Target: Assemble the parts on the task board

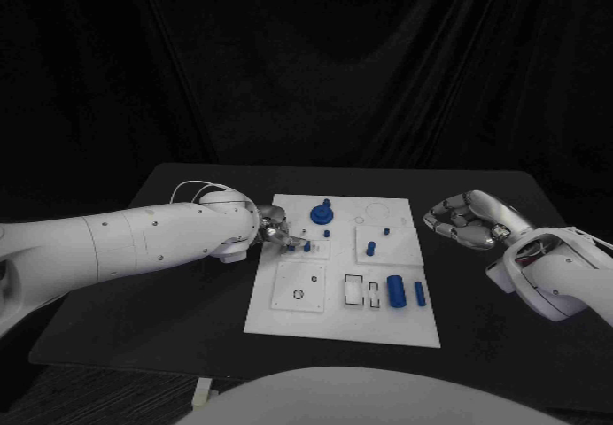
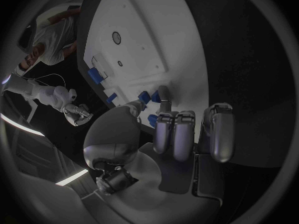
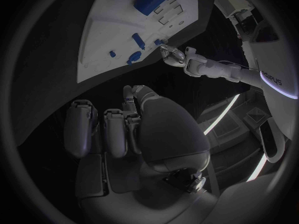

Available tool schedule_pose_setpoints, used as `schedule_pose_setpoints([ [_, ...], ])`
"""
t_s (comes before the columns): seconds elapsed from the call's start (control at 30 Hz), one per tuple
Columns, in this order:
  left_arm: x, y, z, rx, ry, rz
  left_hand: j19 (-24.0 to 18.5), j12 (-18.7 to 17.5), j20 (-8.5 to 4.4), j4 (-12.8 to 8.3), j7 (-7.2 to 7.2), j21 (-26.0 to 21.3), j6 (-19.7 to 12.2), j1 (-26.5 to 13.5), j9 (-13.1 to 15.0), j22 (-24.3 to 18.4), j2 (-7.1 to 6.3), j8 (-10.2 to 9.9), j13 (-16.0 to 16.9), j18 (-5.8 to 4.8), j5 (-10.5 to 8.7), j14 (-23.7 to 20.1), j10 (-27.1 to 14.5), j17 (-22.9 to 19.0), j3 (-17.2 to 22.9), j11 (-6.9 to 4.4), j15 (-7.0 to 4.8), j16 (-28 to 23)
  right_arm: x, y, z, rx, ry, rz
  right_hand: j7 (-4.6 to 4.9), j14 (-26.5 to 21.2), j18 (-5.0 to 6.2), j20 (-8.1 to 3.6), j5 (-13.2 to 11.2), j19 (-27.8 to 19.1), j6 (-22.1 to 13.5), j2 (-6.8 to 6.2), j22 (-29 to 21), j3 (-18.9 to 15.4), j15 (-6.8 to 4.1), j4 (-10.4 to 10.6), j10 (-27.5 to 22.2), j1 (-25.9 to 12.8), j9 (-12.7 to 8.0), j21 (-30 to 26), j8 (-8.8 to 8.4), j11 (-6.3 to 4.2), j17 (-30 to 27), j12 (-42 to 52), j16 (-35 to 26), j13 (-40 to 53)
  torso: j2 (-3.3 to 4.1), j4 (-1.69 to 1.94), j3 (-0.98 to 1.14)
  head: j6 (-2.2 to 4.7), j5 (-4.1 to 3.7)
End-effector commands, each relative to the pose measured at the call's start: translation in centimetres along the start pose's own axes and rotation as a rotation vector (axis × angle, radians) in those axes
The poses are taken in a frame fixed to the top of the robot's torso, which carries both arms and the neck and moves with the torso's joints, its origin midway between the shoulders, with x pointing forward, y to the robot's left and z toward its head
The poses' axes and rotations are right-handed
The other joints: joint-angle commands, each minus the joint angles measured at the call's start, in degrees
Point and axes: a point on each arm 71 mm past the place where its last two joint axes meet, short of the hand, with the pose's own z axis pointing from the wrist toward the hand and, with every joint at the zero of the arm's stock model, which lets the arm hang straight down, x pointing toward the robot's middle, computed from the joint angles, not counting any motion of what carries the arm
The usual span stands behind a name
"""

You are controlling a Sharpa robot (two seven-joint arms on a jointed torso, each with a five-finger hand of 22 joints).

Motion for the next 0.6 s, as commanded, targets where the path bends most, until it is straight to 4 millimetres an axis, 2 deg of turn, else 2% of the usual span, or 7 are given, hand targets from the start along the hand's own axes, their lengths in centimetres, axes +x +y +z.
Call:
schedule_pose_setpoints([
  [0.03, 0.09, -0.11, 0.04, 0.002, 0.006, -0.006, 0.0, 0.1, 0.29, 0.0, 0.27, -0.2, 0.2, -0.8, -0.2, 12.0, 0.18, -0.3, 15.0, 1.06, -0.66, 6.1, 5.9, 15.1, -0.9, 0.41, 0.36, 0.1, 0.12, -0.12, -0.04, 0.015, 0.006, 0.000, 0.26, 4.6, -0.07, -0.31, 0.3, 1.1, 0.2, 0.00, 11.0, 0.3, -0.35, 0.0, 6.1, -0.1, 0.0, -0.1, -0.26, -0.23, 9.8, 0.0, -0.4, 14.9, 0.01, 0.00, 0.00, -0.01, 0.05],
  [0.4, -0.25, 0.13, -0.05, 0.007, -0.037, -0.022, 0.1, 0.2, 0.31, 0.0, 0.29, -0.1, 0.2, -1.1, -0.2, 12.0, 0.40, -0.4, 15.1, 1.04, -1.02, 6.1, 6.1, 15.1, -1.4, 0.43, 0.38, 0.1, 0.13, -0.15, -0.05, 0.017, 0.007, 0.000, 0.26, 4.6, -0.07, -0.31, 0.3, 1.1, 0.2, 0.00, 11.0, 0.3, -0.35, 0.0, 6.1, -0.1, 0.0, -0.1, -0.26, -0.23, 9.8, 0.0, -0.4, 14.9, 0.00, 0.00, 0.00, -0.01, 0.05],
  [0.6, -0.68, 0.23, -0.26, 0.039, -0.097, -0.044, 0.5, 0.2, 0.29, 0.0, 0.17, 0.3, 0.6, -1.4, 0.1, 12.1, 0.70, 0.0, 15.1, 0.93, -0.21, 6.1, 6.1, 15.1, -2.3, 0.34, 0.32, 0.1, 0.10, -0.20, -0.06, 0.018, 0.007, 0.000, 0.26, 4.6, -0.07, -0.31, 0.3, 1.1, 0.2, 0.00, 11.0, 0.3, -0.35, 0.0, 6.1, -0.1, 0.0, -0.1, -0.26, -0.23, 9.8, 0.0, -0.4, 14.9, 0.01, 0.00, 0.01, -0.01, 0.06],
])
